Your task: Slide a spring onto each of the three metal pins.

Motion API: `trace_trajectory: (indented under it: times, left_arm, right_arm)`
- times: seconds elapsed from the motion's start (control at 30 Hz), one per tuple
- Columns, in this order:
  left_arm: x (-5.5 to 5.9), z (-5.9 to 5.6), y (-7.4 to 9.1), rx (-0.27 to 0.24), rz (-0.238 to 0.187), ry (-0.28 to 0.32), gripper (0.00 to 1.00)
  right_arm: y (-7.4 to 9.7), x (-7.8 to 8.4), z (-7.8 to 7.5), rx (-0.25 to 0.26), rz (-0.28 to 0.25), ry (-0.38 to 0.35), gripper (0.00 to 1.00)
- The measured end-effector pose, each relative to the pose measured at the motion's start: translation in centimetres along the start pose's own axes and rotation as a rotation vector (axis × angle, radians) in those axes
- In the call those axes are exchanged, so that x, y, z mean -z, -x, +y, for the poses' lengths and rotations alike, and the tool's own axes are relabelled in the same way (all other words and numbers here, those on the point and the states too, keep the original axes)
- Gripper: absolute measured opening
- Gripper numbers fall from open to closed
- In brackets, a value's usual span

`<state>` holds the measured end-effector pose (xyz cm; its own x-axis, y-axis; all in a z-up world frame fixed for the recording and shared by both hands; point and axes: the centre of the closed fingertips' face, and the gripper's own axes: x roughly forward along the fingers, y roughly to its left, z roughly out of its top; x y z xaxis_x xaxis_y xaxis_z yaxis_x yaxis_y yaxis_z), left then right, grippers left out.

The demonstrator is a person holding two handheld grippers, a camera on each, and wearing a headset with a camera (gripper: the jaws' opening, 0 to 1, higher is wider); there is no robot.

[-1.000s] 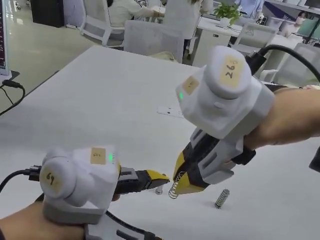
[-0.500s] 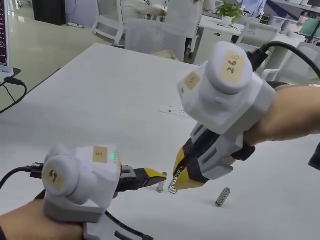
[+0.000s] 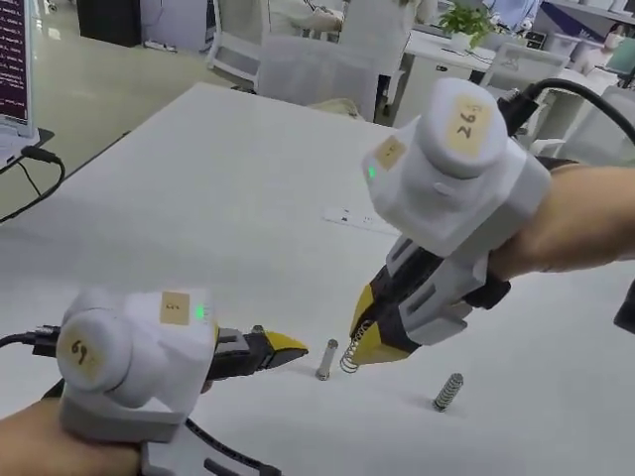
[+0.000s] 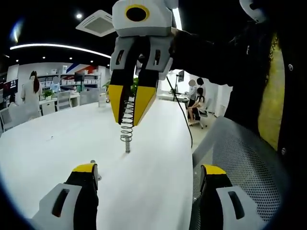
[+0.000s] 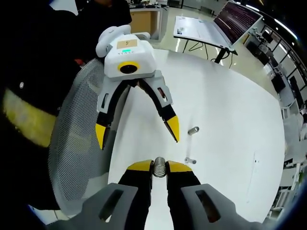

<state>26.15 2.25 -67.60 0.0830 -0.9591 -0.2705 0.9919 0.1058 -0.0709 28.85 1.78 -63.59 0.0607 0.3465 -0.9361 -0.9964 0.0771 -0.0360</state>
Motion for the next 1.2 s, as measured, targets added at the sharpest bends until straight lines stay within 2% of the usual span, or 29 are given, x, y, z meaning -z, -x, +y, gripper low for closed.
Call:
trace_trajectory:
  times: [0.37, 0.53, 1.03, 1.2]
  left_arm:
    - [0.9, 1.9, 2.2, -0.104, -0.006, 0.013, 0.85]
    - [1.1, 2.3, 3.1, -0.139, -0.004, 0.014, 0.85]
    - [2.9, 2.6, 5.1, -0.216, 0.017, 0.035, 0.84]
    - [3.6, 2.5, 5.5, -0.234, 0.039, 0.032, 0.84]
  right_arm:
    - [-0.4, 0.3, -1.0, 0.007, 0.005, -0.009, 0.08]
    - [-0.6, 0.3, -1.4, 0.007, 0.005, -0.008, 0.08]
    - [-1.4, 0.7, -3.1, 0.019, 0.015, -0.016, 0.08]
    - [-1.8, 0.8, -3.7, 0.025, 0.021, -0.019, 0.08]
